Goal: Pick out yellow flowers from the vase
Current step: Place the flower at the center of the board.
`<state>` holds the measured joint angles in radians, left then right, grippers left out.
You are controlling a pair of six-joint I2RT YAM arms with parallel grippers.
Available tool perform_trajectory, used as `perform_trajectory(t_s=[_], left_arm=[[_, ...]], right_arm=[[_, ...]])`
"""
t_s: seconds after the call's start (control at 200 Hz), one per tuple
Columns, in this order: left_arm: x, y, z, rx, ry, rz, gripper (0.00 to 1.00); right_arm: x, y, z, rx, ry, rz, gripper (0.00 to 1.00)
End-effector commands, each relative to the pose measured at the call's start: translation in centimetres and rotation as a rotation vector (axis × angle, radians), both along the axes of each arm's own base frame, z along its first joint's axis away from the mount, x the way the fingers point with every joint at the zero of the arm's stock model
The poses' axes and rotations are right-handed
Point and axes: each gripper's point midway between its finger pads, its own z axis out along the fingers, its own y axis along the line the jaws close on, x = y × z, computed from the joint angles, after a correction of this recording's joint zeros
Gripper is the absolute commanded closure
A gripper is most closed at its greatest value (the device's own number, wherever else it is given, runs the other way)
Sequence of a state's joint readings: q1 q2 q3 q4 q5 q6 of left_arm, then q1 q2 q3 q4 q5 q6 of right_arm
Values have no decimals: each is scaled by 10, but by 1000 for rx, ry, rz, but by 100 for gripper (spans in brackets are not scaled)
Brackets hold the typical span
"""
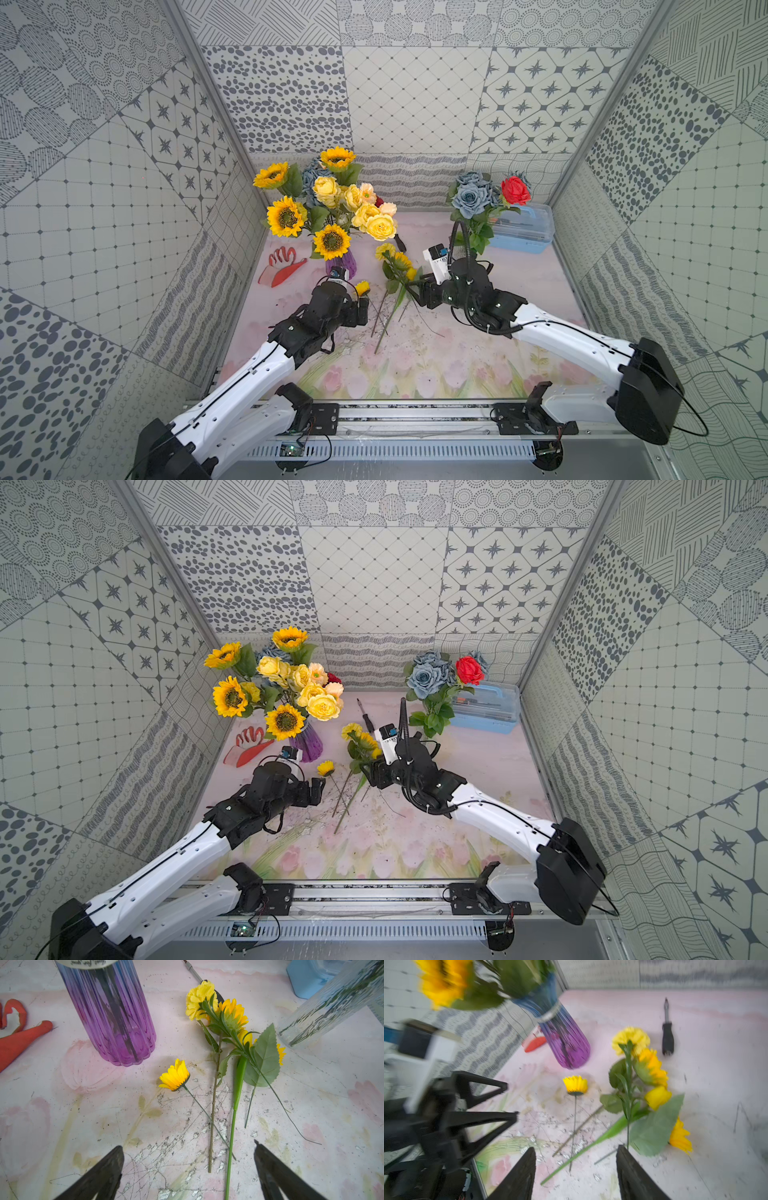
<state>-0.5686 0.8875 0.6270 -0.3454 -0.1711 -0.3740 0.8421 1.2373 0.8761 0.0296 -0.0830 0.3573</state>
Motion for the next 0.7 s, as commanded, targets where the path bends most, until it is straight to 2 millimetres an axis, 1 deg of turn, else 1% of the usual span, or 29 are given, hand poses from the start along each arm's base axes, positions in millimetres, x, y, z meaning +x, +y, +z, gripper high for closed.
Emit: perform_trajectory(t_s=[0.0,0.07,0.13,0.315,0.41,0.46,0.555,0.615,0.695], left_arm=[[17,-9,10,-102,-49,17,2],[20,-11,9,-107,-45,14,2],[21,-15,7,-111,-38,2,2],[25,-20,5,-126,-37,-7,2],[24,-16,4,-109,-41,3,2],[23,-10,4,-96,-50,22,2],[22,5,9,-83,-88,85,2],[20,13,22,-99,-137,106,2],[14,20,45,-120,-211,105,2]], right_arm=[[-8,7,59,121,-222,-24,36],[-12,13,81,148,-273,-19,35],[-11,20,93,156,-291,-6,34],[-7,46,111,194,-306,35,32],[-11,62,117,220,-323,67,32],[-11,72,113,213,-318,87,32],[-9,88,97,171,-303,105,32],[-9,92,88,161,-296,110,32],[-6,91,76,139,-279,95,31]])
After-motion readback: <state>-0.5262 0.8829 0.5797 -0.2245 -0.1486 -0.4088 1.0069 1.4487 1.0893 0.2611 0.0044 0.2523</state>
